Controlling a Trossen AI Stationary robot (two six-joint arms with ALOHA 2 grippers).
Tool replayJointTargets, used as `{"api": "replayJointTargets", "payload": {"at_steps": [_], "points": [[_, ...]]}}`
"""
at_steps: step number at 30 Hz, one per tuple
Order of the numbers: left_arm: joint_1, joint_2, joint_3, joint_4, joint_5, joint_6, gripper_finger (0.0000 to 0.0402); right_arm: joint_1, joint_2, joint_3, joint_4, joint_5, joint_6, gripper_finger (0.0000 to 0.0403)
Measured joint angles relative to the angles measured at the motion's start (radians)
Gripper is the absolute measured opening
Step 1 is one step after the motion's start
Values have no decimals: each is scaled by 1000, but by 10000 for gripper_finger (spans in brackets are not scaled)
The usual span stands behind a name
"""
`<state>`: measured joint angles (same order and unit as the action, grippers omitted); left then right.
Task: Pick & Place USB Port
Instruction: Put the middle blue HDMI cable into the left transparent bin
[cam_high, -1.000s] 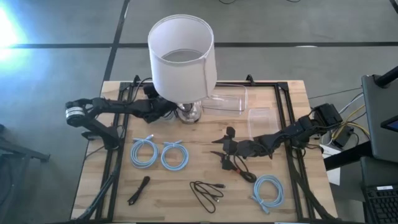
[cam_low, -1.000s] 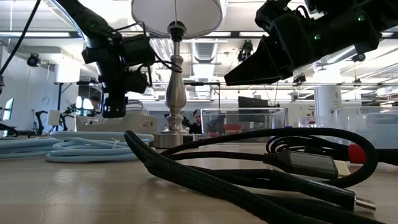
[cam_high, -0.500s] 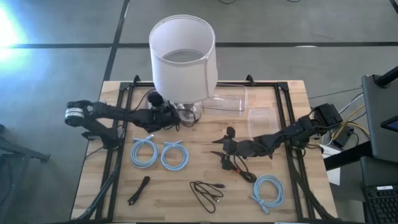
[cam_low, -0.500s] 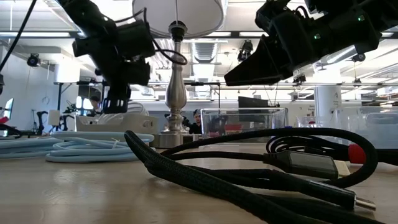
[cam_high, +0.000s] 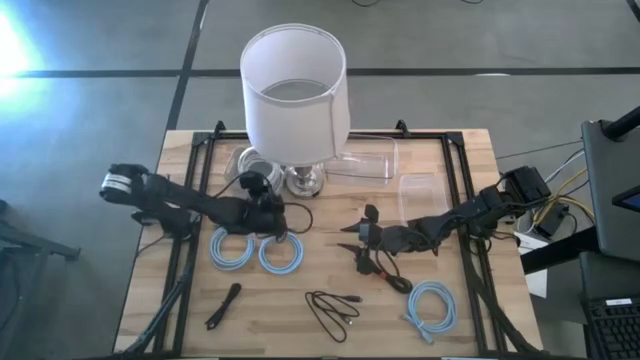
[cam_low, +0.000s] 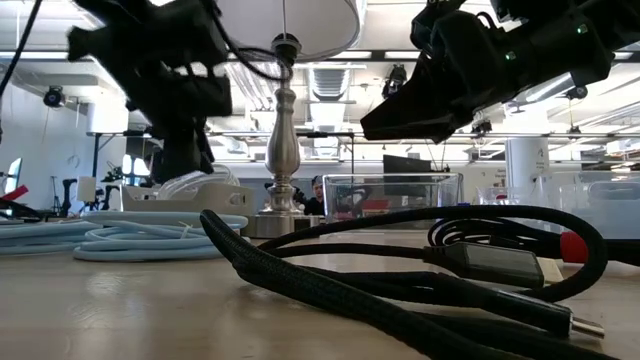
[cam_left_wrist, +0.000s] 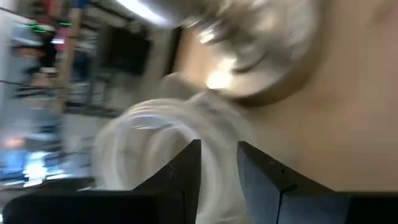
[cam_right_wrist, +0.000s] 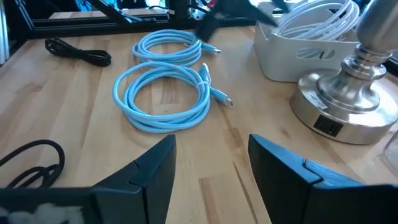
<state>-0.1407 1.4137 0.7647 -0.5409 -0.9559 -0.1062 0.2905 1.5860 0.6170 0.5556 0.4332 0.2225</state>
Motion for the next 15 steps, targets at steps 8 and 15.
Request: {"api": "replayJointTargets", "payload": {"at_steps": [8,15], "points": [[-185,-116,0,1,106,-342,106,0,0,-2,3,-64,6,199],[-356,-211,0,15,160,-445,106,-1,82,4,263,-105,-59,199]]}}
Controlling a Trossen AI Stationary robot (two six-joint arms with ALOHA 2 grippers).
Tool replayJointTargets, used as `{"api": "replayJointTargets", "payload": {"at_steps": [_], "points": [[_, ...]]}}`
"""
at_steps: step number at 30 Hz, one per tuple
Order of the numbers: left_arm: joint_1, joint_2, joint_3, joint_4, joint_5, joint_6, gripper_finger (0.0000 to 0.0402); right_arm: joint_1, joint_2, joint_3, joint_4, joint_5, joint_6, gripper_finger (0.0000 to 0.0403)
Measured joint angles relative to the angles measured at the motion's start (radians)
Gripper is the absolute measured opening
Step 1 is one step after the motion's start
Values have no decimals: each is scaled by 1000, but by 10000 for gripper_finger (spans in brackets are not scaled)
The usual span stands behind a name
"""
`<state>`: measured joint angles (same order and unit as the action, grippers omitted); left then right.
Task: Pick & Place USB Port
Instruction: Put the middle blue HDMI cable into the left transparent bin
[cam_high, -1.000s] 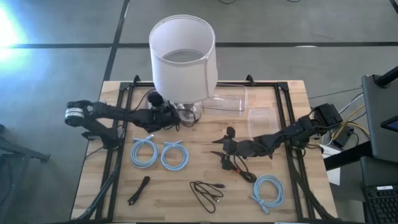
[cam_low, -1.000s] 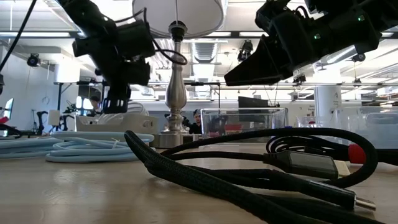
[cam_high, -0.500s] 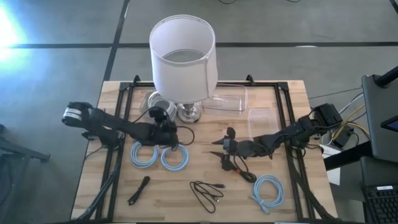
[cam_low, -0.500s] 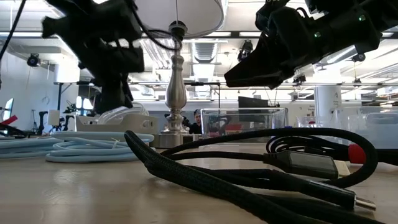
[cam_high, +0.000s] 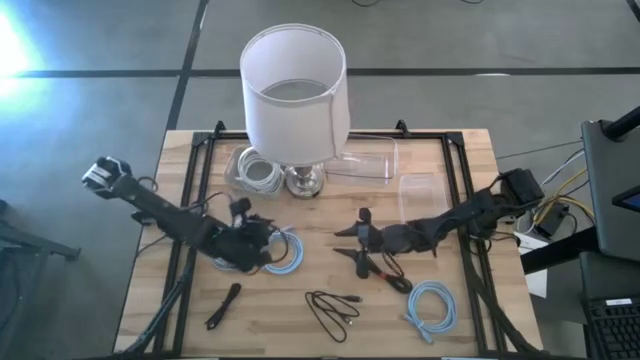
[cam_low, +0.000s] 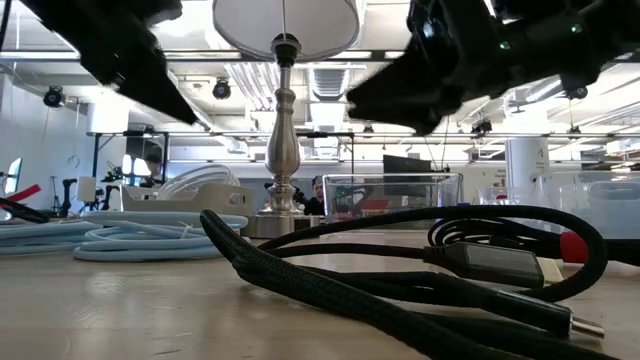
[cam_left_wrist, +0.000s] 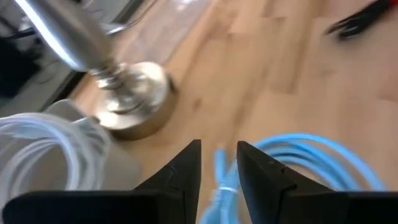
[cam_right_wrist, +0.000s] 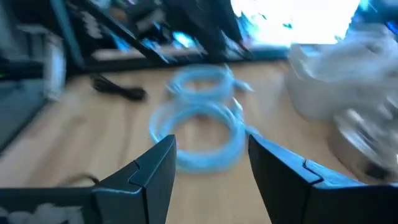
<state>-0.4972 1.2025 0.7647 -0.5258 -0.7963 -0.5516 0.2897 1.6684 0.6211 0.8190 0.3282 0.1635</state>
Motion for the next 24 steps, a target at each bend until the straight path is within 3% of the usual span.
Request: {"api": "replayJointTargets", "payload": {"at_steps": [4,8,12,15,24], "points": [[-83,-7,-29,100,2,-26,106,0,137,77,155,-91,-102,199],[-143,-1,-124,344,50,11,106,-1,267,230,96,-143,-147,199],[-171,-10,-214,542,165,60,106,-2,356,397,-116,-214,-190,199],[-180,-32,-260,640,223,77,106,-9,400,529,-327,-209,-202,199],[-192,-114,-304,675,235,111,106,-47,543,865,-794,-197,-216,199]]}}
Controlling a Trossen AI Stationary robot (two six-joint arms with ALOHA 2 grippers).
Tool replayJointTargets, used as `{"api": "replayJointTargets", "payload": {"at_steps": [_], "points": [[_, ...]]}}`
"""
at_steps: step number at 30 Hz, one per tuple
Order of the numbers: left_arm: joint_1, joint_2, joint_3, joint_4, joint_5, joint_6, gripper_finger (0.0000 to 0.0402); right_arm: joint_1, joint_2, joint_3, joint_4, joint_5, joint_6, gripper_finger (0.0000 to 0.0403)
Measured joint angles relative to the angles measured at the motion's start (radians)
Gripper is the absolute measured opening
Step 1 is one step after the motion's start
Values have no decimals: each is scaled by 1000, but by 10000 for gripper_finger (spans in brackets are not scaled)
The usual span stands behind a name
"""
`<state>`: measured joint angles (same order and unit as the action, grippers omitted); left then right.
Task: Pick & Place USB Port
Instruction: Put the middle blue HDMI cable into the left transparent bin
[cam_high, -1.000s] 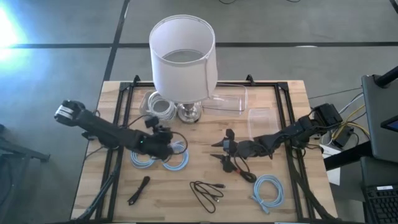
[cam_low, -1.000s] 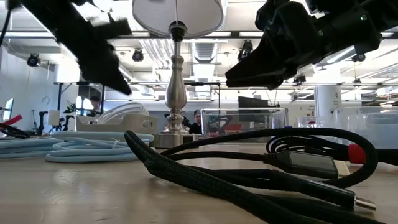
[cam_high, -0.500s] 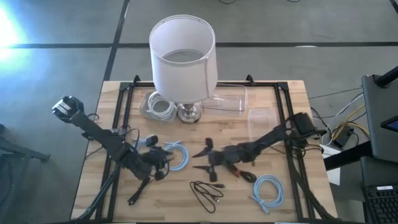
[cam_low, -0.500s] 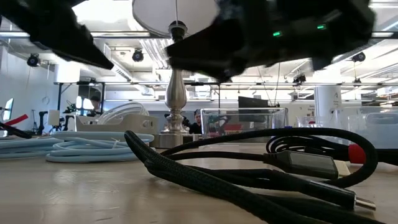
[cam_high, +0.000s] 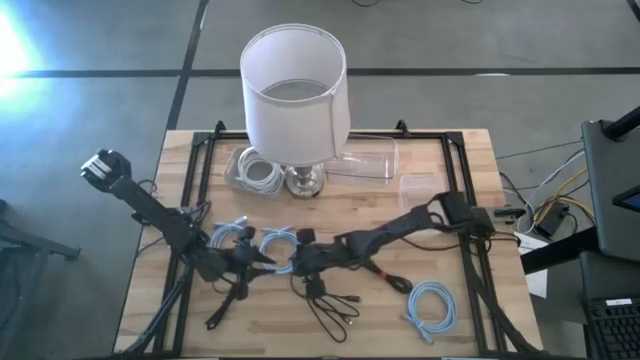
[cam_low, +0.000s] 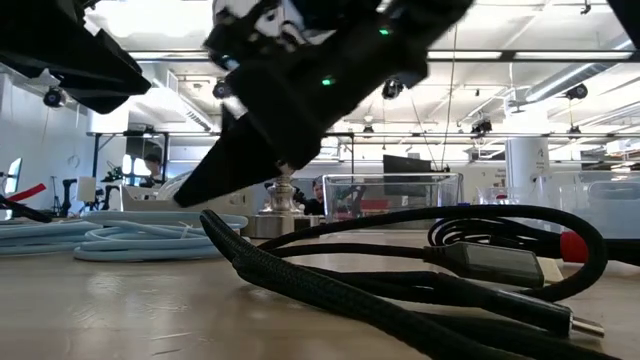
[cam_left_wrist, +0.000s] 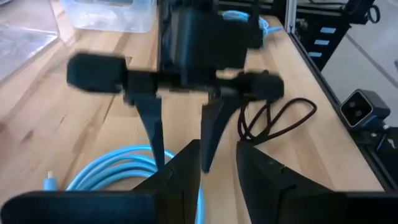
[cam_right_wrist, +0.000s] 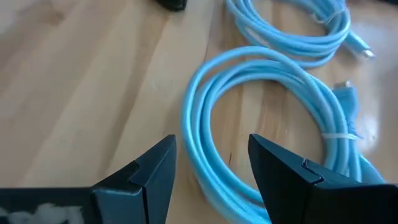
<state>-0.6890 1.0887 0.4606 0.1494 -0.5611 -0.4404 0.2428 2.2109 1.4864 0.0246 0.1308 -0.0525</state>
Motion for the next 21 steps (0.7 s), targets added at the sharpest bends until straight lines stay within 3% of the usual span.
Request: {"api": "replayJointTargets", "payload": {"at_steps": [12,16,21], "points": [[-1,-14,-7,-1,-5,6,106,-18,128,159,-150,-5,10,191],[-1,-14,-7,-1,-5,6,106,-28,130,165,-197,-7,35,160],[-1,-14,-7,-9,-5,18,106,-28,130,167,-214,-9,34,91]]}}
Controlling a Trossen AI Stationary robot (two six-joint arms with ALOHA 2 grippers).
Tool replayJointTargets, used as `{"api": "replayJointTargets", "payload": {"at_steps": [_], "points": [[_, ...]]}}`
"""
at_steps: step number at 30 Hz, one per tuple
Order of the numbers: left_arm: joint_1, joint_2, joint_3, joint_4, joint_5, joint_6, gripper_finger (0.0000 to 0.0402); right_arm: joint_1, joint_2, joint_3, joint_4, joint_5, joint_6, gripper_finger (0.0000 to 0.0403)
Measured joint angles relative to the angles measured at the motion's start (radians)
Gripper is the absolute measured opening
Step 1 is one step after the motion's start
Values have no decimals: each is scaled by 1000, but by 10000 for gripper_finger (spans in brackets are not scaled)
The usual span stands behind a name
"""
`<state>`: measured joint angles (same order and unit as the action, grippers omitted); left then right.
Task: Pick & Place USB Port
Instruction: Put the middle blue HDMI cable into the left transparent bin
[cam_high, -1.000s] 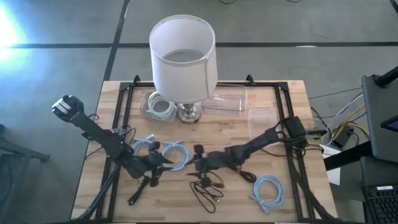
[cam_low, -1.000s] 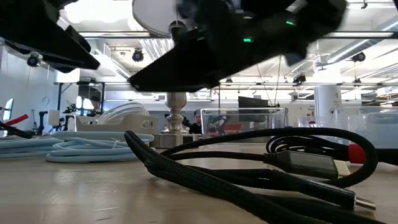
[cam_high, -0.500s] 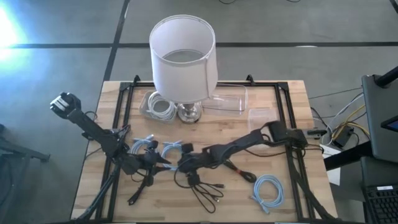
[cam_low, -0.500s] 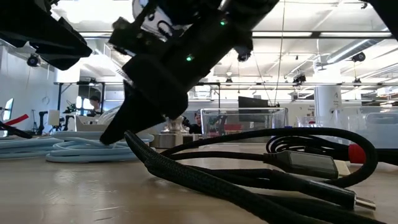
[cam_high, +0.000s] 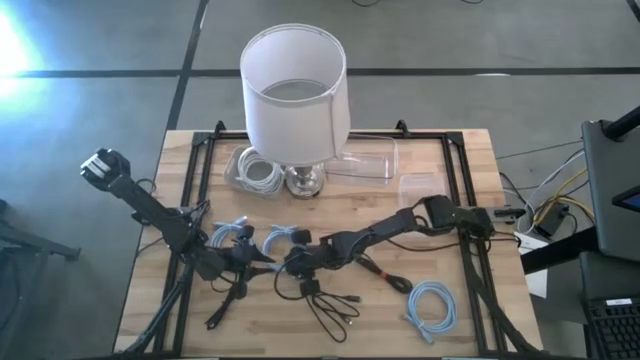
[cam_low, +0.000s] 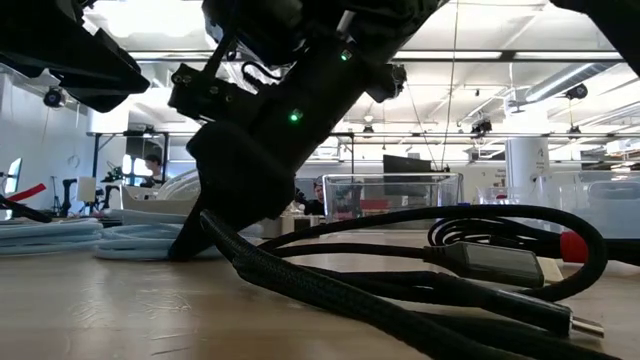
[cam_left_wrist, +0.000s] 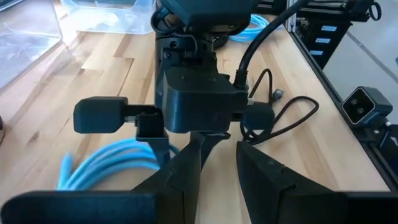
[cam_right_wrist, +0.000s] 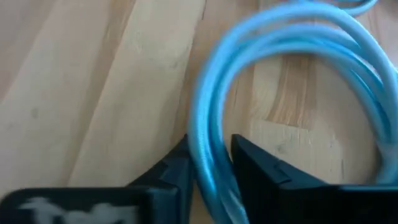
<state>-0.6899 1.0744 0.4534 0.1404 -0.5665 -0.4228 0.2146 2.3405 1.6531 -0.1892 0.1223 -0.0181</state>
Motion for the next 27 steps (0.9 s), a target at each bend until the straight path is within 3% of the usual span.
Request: {"api": "replayJointTargets", "payload": {"at_steps": [5,14,20,27], "points": [[0,0,0,0,0,2,106,2,-29,-1,-67,13,76,22],[0,0,0,-1,-3,3,106,21,-192,-6,-386,110,348,15],[0,0,0,-2,-3,3,106,59,-330,-9,-614,296,429,14],[0,0,0,-8,-3,4,106,74,-503,-66,-728,605,539,14]]}}
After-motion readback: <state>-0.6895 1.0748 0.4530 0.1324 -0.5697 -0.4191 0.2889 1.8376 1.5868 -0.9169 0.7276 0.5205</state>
